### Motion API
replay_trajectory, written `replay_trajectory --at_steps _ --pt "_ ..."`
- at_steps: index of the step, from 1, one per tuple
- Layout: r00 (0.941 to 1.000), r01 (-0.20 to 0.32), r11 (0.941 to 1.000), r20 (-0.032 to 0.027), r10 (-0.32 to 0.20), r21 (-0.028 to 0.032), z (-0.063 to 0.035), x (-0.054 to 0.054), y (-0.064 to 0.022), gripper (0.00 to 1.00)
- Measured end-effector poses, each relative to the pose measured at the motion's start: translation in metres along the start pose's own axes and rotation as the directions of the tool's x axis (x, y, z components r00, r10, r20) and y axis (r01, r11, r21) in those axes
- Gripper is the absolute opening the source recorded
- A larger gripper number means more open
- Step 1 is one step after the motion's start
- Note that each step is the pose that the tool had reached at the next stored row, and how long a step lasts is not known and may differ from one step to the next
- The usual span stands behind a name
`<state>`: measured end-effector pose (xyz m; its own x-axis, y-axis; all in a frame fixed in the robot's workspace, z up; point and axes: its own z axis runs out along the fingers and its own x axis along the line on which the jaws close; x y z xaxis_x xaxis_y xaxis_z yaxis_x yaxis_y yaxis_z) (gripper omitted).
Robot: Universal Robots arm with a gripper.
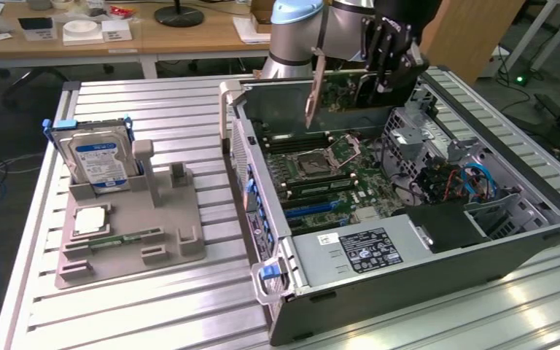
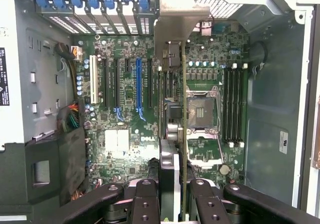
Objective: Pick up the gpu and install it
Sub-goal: 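Insert the gpu into the slot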
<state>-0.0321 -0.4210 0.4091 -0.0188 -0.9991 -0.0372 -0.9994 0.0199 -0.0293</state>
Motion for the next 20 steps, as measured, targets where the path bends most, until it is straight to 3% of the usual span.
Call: replay_trajectory --at_steps 20 --pt "1.0000 0.000 1.0000 -0.0001 0.000 0.0000 0.0092 0.0007 0.0012 0.28"
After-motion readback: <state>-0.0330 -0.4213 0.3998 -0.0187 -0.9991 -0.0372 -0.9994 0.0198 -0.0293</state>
